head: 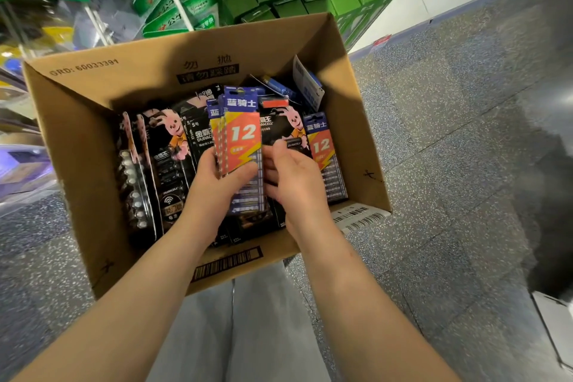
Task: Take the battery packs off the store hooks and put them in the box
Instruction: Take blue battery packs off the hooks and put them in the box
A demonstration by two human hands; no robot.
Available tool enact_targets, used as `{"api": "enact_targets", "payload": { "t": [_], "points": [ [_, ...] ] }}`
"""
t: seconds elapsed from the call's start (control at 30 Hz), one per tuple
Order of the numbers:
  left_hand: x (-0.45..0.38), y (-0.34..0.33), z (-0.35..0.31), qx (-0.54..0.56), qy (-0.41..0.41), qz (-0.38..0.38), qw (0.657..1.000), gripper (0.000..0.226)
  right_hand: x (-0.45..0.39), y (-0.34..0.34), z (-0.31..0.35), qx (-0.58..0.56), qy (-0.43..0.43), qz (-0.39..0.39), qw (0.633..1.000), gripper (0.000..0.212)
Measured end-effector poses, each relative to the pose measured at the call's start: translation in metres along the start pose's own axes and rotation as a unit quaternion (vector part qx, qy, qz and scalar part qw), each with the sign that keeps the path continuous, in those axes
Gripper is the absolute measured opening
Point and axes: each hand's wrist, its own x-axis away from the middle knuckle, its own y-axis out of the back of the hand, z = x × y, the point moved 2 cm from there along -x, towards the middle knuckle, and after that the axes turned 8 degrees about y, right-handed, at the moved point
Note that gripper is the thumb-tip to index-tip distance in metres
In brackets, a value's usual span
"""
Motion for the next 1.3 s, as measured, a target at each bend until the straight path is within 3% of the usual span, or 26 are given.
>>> {"api": "enact_targets", "payload": {
  "t": [0.07,0.13,0.2,0.27,0.37,0.47,0.57,0.73,0.87,1.07,1.2,1.3],
  "points": [
    [-0.001,0.002,-0.001,-0.007,-0.007,-0.014,1.0,0.051,-0.002,0.008,0.004,-0.021,-0.034,0.022,0.999,0.05],
    [-0.002,0.002,-0.001,-0.013,0.0,-0.014,1.0,0.053,-0.007,0.026,0.008,-0.004,-0.036,-0.017,0.999,0.058],
    [-0.003,0.003,0.001,-0.026,0.006,-0.011,1.0,0.055,-0.015,0.047,0.006,0.062,-0.012,-0.076,0.995,0.058],
    [-0.004,0.004,0.002,-0.03,0.009,-0.011,0.999,0.056,-0.022,0.057,0.0,0.146,-0.009,-0.084,0.986,0.065],
    [-0.004,0.005,0.005,-0.024,0.017,-0.004,1.0,0.056,-0.031,0.058,-0.007,0.169,-0.067,-0.064,0.981,0.096],
    [-0.002,0.005,0.004,-0.028,0.023,0.0,0.999,0.065,-0.04,0.056,-0.013,0.252,-0.082,-0.058,0.963,0.083],
    [-0.002,0.008,0.004,-0.031,0.026,0.003,0.999,0.06,-0.045,0.056,-0.021,0.329,-0.093,-0.06,0.938,0.075],
    [-0.004,0.009,0.006,-0.031,0.023,0.003,0.999,0.052,-0.043,0.058,-0.029,0.331,-0.064,-0.08,0.938,0.045],
    [-0.004,0.009,0.004,-0.034,0.031,0.015,0.999,0.066,-0.042,0.067,-0.024,0.266,-0.057,-0.074,0.959,0.031],
    [-0.002,0.009,0.003,-0.039,0.024,0.016,0.999,0.056,-0.039,0.069,-0.022,0.069,-0.126,-0.036,0.989,0.015],
    [-0.001,0.008,0.001,-0.044,0.018,0.009,0.999,0.063,-0.041,0.066,-0.026,0.115,-0.049,-0.069,0.99,0.024],
    [-0.002,0.01,0.004,-0.048,0.015,-0.003,0.999,0.056,-0.037,0.067,-0.019,0.057,0.011,-0.132,0.989,0.02]
  ]
}}
